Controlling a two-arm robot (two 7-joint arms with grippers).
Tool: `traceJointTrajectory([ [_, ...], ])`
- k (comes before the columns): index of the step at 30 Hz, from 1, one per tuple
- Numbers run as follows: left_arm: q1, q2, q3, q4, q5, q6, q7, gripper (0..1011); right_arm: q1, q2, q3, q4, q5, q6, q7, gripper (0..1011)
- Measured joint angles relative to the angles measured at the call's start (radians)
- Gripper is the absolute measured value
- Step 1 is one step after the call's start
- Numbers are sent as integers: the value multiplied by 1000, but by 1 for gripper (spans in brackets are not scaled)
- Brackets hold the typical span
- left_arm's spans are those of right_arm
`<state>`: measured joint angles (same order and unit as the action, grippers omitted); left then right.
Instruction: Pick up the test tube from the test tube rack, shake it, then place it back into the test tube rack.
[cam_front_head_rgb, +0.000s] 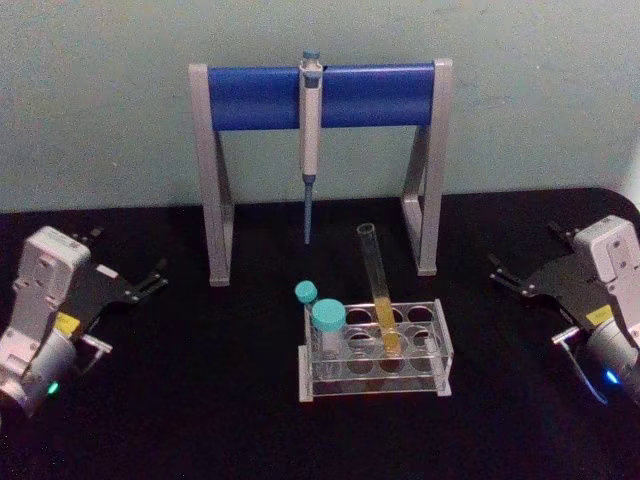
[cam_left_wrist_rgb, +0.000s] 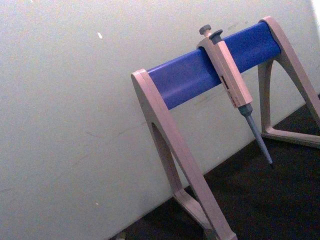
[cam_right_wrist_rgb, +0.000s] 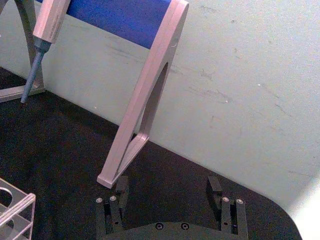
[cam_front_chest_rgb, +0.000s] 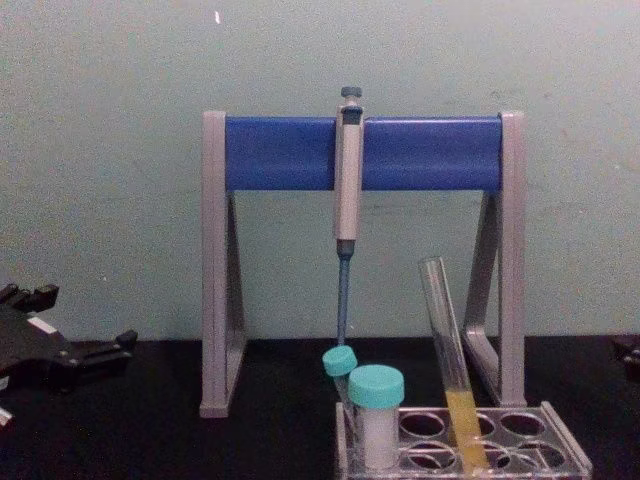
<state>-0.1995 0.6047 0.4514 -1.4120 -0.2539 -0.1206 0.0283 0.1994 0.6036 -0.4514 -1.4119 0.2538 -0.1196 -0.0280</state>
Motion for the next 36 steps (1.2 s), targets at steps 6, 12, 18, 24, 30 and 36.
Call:
traceJointTrajectory([
  [6, 0, 0, 0, 0, 0, 0, 0, 1001, 0, 1, 0, 0, 0, -1, 0, 1000],
  [12, 0, 0, 0, 0, 0, 0, 0, 1001, 0, 1, 0, 0, 0, -1, 0, 1000],
  [18, 0, 0, 0, 0, 0, 0, 0, 1001, 0, 1, 0, 0, 0, -1, 0, 1000],
  [24, 0, 0, 0, 0, 0, 0, 0, 1001, 0, 1, 0, 0, 0, -1, 0, 1000],
  [30, 0, 0, 0, 0, 0, 0, 0, 1001, 0, 1, 0, 0, 0, -1, 0, 1000],
  [36, 0, 0, 0, 0, 0, 0, 0, 1001, 0, 1, 0, 0, 0, -1, 0, 1000],
])
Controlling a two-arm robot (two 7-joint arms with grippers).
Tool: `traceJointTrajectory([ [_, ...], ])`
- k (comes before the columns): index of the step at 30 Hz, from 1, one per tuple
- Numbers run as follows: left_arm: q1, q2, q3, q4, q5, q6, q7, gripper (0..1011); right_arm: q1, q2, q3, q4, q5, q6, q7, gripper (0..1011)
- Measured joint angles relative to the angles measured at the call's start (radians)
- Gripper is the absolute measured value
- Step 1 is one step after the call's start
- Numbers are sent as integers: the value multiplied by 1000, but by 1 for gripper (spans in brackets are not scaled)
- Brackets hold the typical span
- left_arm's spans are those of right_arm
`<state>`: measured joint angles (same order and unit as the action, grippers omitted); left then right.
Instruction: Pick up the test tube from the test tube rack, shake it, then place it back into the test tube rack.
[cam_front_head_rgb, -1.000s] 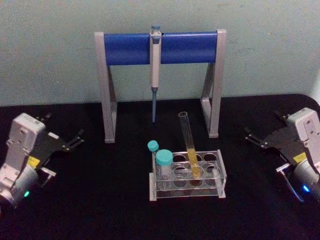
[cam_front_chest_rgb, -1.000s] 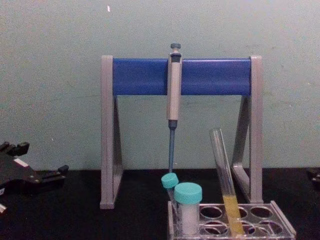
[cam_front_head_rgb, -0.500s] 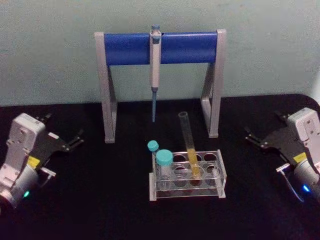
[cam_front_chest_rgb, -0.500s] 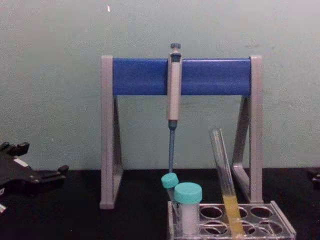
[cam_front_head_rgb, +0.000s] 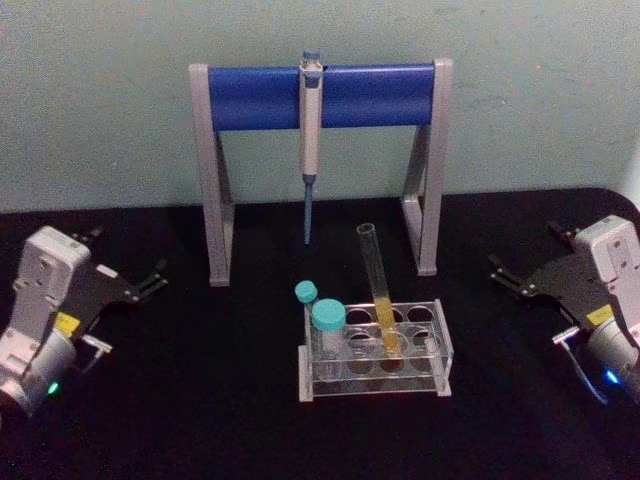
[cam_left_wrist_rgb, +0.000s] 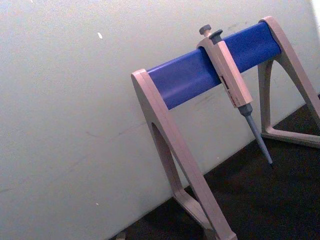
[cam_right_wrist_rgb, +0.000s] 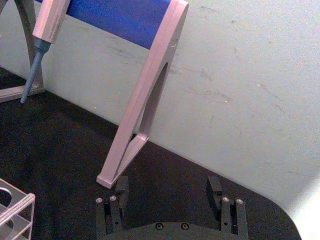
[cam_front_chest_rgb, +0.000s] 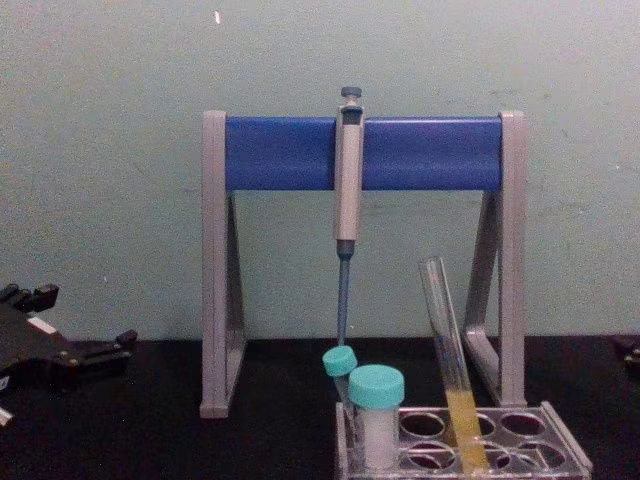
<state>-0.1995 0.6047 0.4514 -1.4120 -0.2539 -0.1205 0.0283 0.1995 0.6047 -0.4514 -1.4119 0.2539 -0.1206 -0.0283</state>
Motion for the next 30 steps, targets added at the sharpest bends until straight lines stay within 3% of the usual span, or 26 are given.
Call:
traceJointTrajectory([
  [7, 0, 0, 0, 0, 0, 0, 0, 1001, 0, 0, 0, 0, 0, 0, 0, 1000],
  [18, 0, 0, 0, 0, 0, 0, 0, 1001, -40, 6, 44, -58, -3, -33, 33, 1000],
  [30, 0, 0, 0, 0, 0, 0, 0, 1001, -67, 15, 58, -151, 42, -92, 172, 1000],
])
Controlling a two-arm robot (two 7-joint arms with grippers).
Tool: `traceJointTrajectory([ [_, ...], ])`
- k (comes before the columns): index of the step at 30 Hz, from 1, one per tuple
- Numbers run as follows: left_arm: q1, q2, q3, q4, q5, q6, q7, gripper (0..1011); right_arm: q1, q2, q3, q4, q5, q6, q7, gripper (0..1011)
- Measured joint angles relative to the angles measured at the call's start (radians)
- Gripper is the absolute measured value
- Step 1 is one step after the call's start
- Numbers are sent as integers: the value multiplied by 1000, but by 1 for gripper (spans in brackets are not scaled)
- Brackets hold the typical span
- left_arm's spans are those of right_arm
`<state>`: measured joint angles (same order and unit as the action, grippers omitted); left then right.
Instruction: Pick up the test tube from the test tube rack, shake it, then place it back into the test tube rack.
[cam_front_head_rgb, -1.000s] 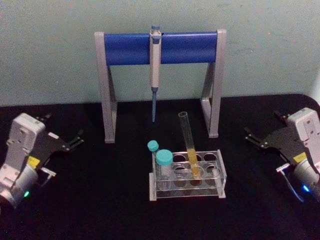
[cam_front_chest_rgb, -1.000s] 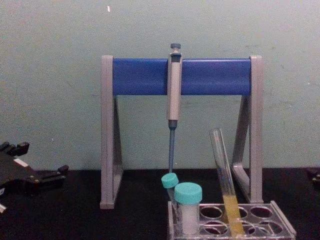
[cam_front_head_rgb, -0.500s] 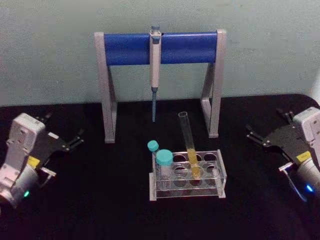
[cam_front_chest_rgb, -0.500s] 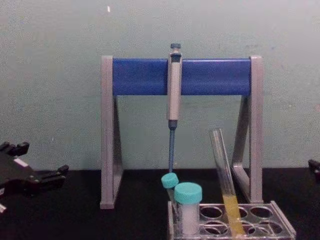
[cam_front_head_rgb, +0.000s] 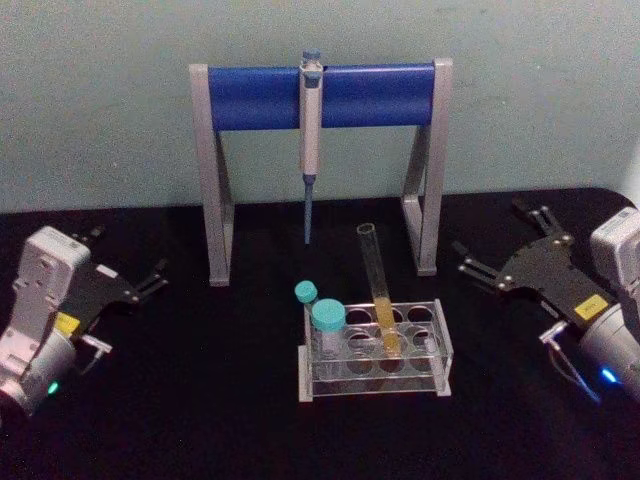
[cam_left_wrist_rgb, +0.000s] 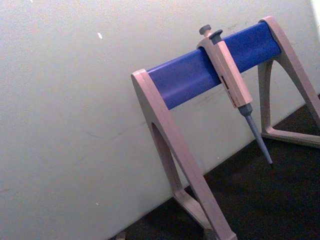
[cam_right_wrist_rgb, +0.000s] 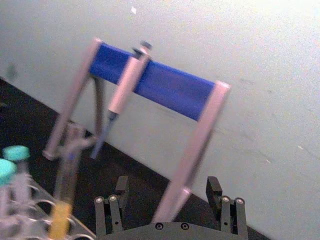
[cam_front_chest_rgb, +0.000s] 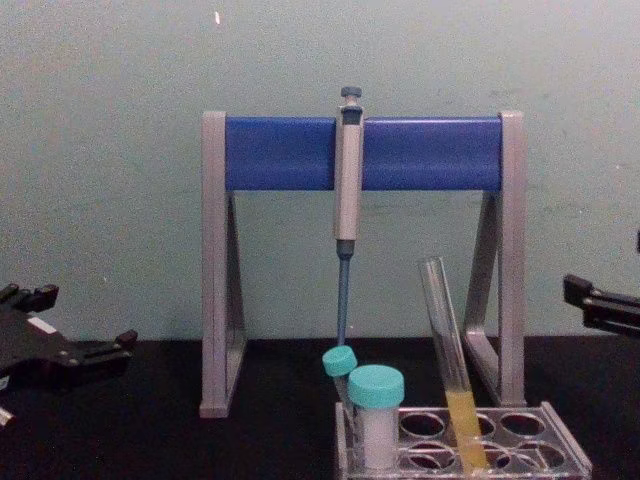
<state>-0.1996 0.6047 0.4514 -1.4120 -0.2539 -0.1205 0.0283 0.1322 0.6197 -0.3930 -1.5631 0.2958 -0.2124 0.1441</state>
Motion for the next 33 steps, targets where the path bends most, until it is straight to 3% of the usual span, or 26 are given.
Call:
traceJointTrajectory([
  [13, 0, 0, 0, 0, 0, 0, 0, 1001, 5, -21, -16, -35, 55, -11, 152, 1000],
  [19, 0, 0, 0, 0, 0, 0, 0, 1001, 38, -54, -32, -14, 88, 27, 231, 1000],
  [33, 0, 0, 0, 0, 0, 0, 0, 1001, 135, -118, -63, 64, 94, 134, 333, 1000],
])
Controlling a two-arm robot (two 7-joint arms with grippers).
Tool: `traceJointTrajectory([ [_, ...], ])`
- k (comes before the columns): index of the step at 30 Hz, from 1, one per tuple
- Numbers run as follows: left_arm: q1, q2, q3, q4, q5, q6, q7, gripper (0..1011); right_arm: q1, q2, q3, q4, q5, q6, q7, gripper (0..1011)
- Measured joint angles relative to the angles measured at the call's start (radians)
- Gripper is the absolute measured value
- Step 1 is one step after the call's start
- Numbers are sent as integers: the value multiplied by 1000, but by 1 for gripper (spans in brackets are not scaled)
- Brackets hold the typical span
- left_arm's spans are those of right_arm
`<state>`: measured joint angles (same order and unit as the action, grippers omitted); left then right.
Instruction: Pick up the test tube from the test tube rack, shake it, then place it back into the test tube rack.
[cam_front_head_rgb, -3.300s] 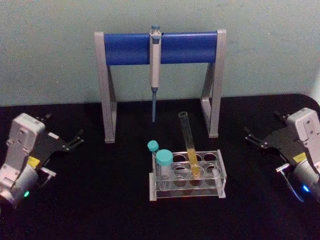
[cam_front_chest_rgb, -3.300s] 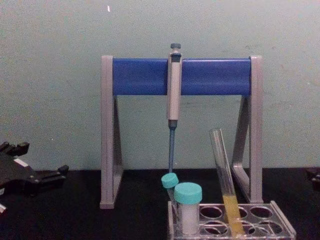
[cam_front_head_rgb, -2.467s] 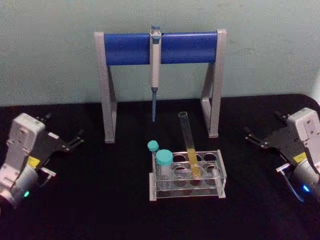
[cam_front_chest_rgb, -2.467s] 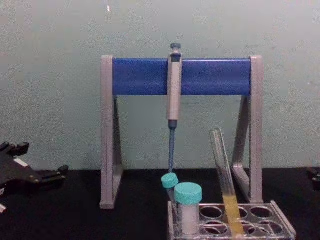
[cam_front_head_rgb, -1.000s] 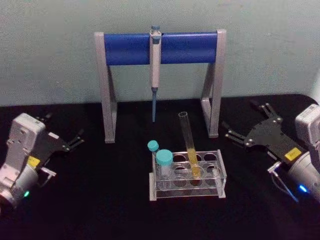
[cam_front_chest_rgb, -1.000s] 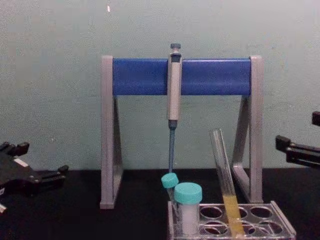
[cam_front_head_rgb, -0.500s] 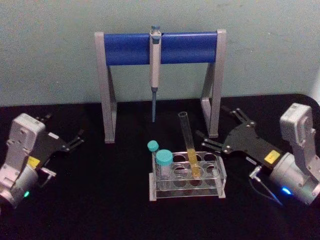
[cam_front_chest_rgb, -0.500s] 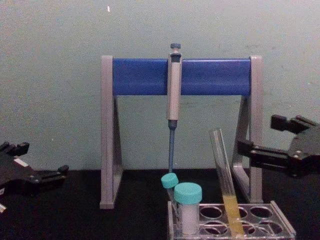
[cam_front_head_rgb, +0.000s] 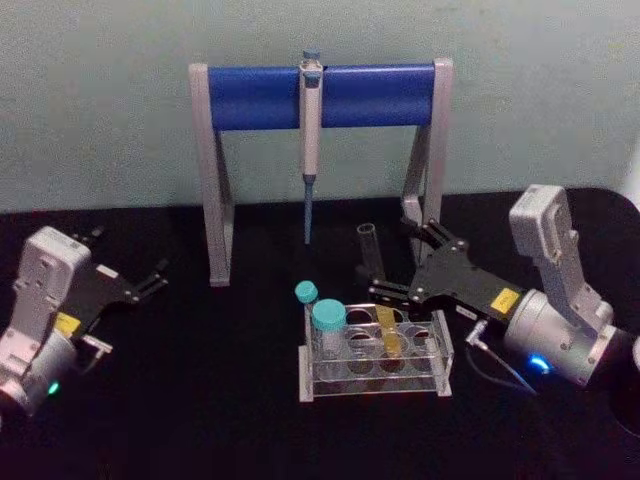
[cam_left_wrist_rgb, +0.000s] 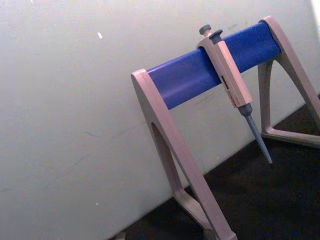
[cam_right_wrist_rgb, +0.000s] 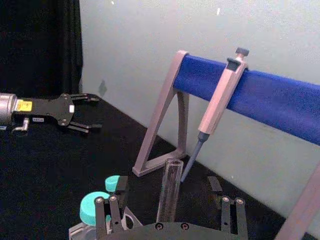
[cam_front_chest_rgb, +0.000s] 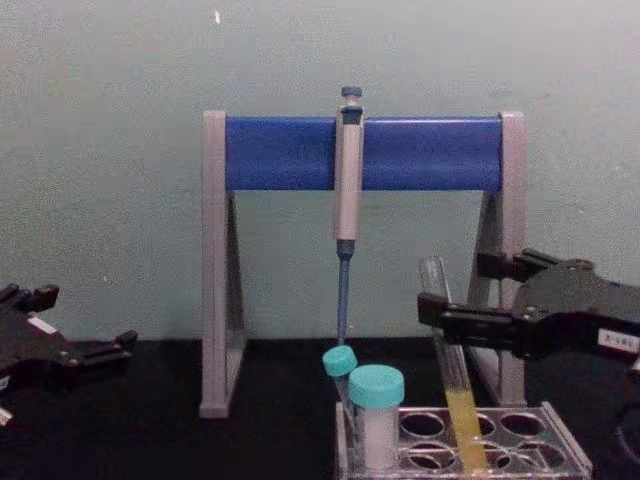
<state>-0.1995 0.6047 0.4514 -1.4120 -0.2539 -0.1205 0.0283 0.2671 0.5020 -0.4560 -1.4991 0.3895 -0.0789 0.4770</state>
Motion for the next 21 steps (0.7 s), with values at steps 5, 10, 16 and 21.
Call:
traceJointTrajectory([
  [5, 0, 0, 0, 0, 0, 0, 0, 1001, 24, -16, -4, 26, -5, 36, 22, 1000],
  [10, 0, 0, 0, 0, 0, 0, 0, 1001, 54, -36, -8, 53, -7, 89, 39, 1000],
  [16, 0, 0, 0, 0, 0, 0, 0, 1001, 79, -53, -13, 79, -2, 128, 51, 1000],
  [21, 0, 0, 0, 0, 0, 0, 0, 1001, 86, -59, -15, 90, 3, 141, 53, 1000],
])
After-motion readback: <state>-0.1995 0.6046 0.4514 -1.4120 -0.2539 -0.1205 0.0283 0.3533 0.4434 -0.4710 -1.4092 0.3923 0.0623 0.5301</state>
